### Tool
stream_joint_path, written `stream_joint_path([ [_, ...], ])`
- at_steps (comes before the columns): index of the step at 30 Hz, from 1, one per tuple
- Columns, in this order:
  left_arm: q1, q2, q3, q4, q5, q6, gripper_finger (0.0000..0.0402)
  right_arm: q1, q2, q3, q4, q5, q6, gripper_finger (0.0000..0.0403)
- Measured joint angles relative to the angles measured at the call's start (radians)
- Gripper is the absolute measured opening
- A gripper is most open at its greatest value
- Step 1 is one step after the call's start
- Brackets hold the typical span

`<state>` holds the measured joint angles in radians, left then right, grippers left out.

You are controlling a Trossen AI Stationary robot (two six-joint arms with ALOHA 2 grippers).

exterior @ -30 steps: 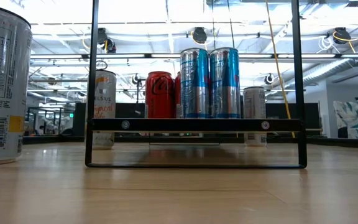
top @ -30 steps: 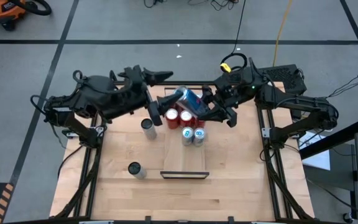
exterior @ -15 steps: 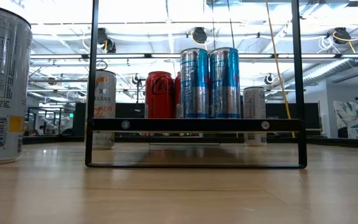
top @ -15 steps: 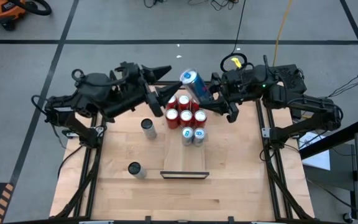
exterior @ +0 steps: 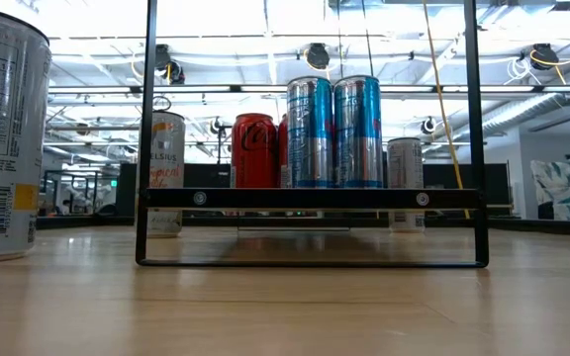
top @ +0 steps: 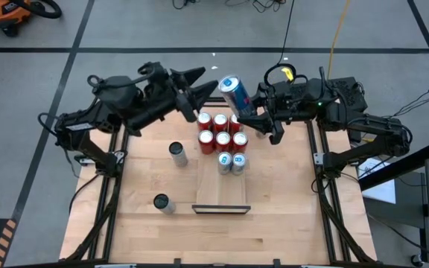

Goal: Place canned beverage on shelf
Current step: Put the blue soda can on the shelf aligned with the other blue soda can

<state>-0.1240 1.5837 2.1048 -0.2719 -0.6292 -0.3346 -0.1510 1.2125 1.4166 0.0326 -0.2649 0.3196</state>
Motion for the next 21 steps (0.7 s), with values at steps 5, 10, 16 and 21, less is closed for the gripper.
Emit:
stream_joint_path([
  [5,0.048,0.0,0.0,-0.005,0.153,-0.001,0.0368,0.005,0.0,0.0,-0.006,0.003,-0.014,0.0208],
  [10,0.074,0.007,0.0,-0.011,0.208,0.033,0.0368,0.005,0.0,0.0,-0.007,0.003,-0.023,0.0208],
  [16,0.078,0.008,0.0,-0.026,0.237,0.107,0.0368,0.004,0.0,0.0,-0.008,0.005,-0.029,0.0208],
  [21,0.08,0.008,0.0,-0.059,0.246,0.105,0.0386,0.004,0.0,0.0,-0.012,0.004,-0.029,0.0208],
])
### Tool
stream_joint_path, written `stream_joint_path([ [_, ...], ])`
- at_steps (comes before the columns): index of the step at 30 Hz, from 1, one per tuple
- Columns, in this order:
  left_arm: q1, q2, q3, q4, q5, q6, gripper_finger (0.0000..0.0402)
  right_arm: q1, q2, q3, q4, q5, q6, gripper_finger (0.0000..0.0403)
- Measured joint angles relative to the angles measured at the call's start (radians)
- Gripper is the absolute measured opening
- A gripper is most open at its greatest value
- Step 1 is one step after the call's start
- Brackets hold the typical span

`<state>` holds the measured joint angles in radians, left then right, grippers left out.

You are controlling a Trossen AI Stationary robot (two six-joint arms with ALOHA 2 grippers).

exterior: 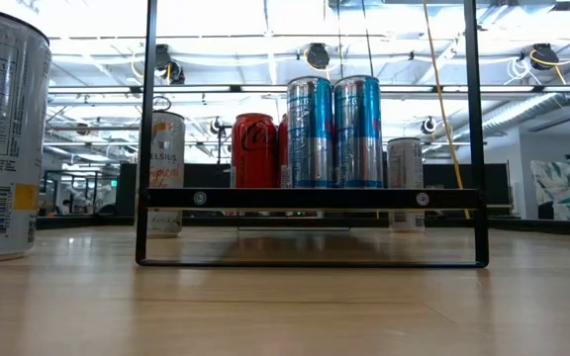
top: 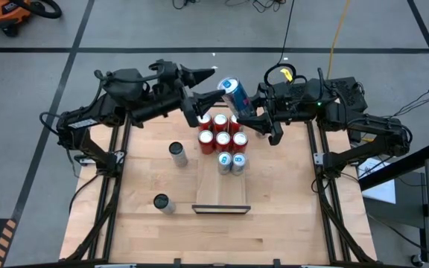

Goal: Place canned beverage on shelf
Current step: Put the blue soda can on the shelf aligned with the other blue soda can

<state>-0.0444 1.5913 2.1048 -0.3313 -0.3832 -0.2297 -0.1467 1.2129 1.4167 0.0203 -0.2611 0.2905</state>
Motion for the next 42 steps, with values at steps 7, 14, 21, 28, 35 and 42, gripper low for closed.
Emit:
stream_joint_path([
  [7,0.0,0.0,0.0,-0.019,0.017,-0.018,0.0398,0.0,0.0,0.0,-0.006,-0.001,0.0,0.0208],
  [14,0.001,0.039,0.0,-0.004,0.072,-0.052,0.0399,0.0,0.0,0.001,-0.022,-0.003,0.008,0.0208],
  [21,0.001,0.091,0.0,0.064,0.062,-0.079,0.0399,0.0,0.001,0.001,-0.036,-0.001,0.005,0.0208],
  [28,-0.004,0.111,0.0,0.088,0.015,-0.08,0.0398,0.0,0.001,0.001,-0.07,0.056,-0.029,0.0208],
  [35,-0.005,0.111,0.0,0.088,0.013,-0.08,0.0397,0.001,0.001,0.001,-0.061,0.056,-0.056,0.0208],
  [42,-0.005,0.111,0.0,0.087,0.012,-0.075,0.0397,0.001,0.001,0.001,-0.052,0.056,-0.08,0.0208],
])
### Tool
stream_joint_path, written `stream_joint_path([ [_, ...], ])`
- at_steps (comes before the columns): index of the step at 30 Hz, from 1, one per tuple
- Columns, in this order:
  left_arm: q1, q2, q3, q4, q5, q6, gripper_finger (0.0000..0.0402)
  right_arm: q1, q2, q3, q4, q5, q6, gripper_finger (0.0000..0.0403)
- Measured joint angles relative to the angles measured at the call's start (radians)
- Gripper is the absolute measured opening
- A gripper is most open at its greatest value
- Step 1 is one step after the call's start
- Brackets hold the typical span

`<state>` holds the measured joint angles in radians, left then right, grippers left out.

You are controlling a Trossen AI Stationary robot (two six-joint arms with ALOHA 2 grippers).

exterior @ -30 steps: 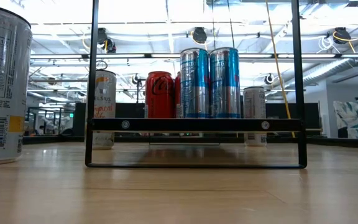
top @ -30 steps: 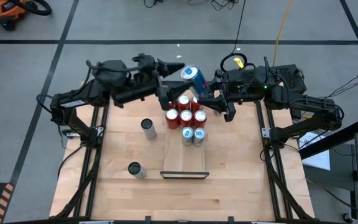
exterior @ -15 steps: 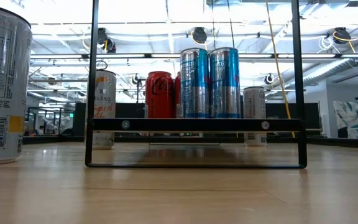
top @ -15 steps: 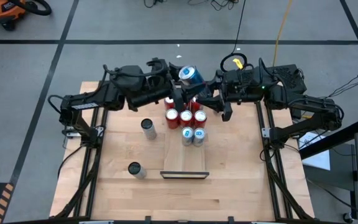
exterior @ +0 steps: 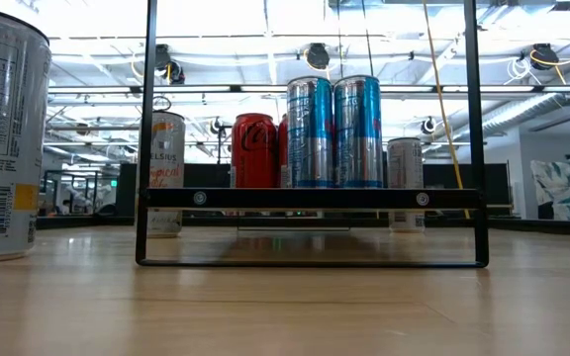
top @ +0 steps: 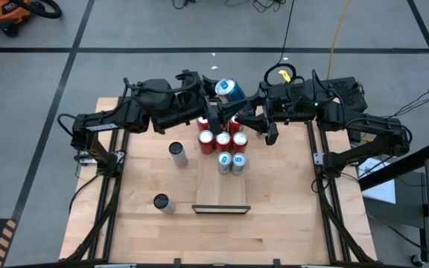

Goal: Place canned beverage on shelf
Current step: Put the blue soda can on the shelf aligned with the other blue soda can

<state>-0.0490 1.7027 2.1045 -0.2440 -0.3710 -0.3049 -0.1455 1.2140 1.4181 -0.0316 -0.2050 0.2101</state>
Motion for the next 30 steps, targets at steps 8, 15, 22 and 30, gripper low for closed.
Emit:
stream_joint_path([
  [8,0.003,0.0,0.0,0.0,0.0,0.003,0.0397,0.0,0.0,0.0,0.005,0.0,-0.021,0.0208],
  [15,0.003,0.0,0.0,0.0,0.0,0.007,0.0397,0.0,0.0,0.0,0.005,0.0,-0.021,0.0208],
  [22,0.001,-0.006,0.0,0.0,0.0,0.049,0.0397,0.0,0.0,0.0,0.002,-0.007,-0.021,0.0208],
  [30,0.001,-0.028,0.0,-0.001,0.019,0.076,0.0345,0.0,0.0,0.0,0.002,-0.008,-0.021,0.0208],
])
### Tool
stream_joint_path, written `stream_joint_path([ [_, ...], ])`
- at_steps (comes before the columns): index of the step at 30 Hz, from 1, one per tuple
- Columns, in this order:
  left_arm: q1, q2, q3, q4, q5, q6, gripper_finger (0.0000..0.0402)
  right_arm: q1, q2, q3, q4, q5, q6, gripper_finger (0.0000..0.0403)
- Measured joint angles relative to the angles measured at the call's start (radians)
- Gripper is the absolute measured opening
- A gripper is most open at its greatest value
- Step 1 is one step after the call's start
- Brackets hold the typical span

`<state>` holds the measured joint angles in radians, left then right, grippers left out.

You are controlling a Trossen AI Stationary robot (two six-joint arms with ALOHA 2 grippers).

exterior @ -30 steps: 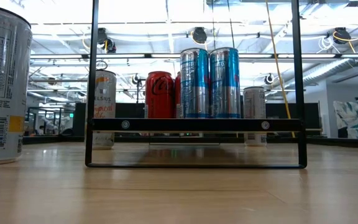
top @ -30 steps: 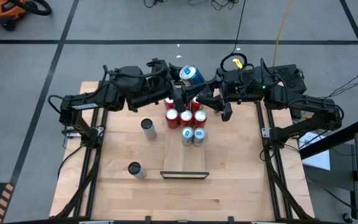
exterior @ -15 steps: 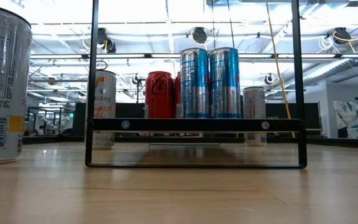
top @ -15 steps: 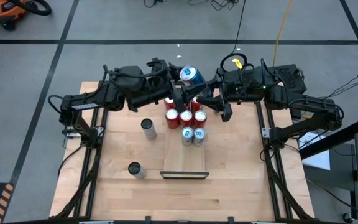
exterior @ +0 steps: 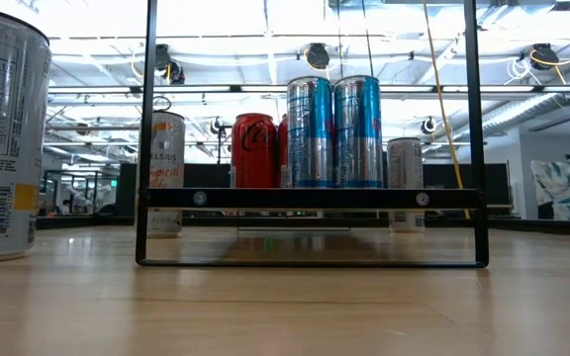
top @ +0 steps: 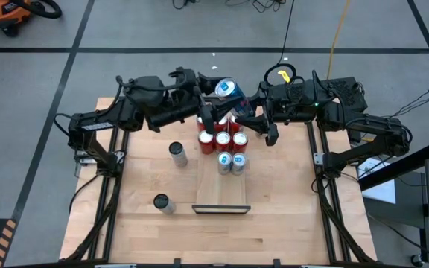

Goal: Place canned beverage on shelf
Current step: Put the blue soda can on the shelf aligned with the other blue soda can

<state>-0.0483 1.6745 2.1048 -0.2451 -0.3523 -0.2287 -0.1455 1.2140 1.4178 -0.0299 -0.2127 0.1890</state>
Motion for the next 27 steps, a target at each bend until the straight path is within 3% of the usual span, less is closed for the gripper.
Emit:
stream_joint_path([
  [5,0.0,0.0,0.0,-0.034,0.003,0.001,0.03,0.0,0.0,0.0,0.0,0.0,0.0,0.0208],
  [15,0.0,0.0,0.0,-0.036,0.001,0.037,0.0251,0.0,-0.001,0.0,-0.003,0.0,0.003,0.0208],
  [21,0.0,0.0,0.0,-0.037,0.002,0.036,0.0237,0.0,-0.001,0.0,-0.004,0.001,0.008,0.0211],
  [27,0.0,0.0,0.0,-0.036,0.004,0.032,0.0235,0.0,-0.001,0.0,-0.004,0.0,0.007,0.0239],
])
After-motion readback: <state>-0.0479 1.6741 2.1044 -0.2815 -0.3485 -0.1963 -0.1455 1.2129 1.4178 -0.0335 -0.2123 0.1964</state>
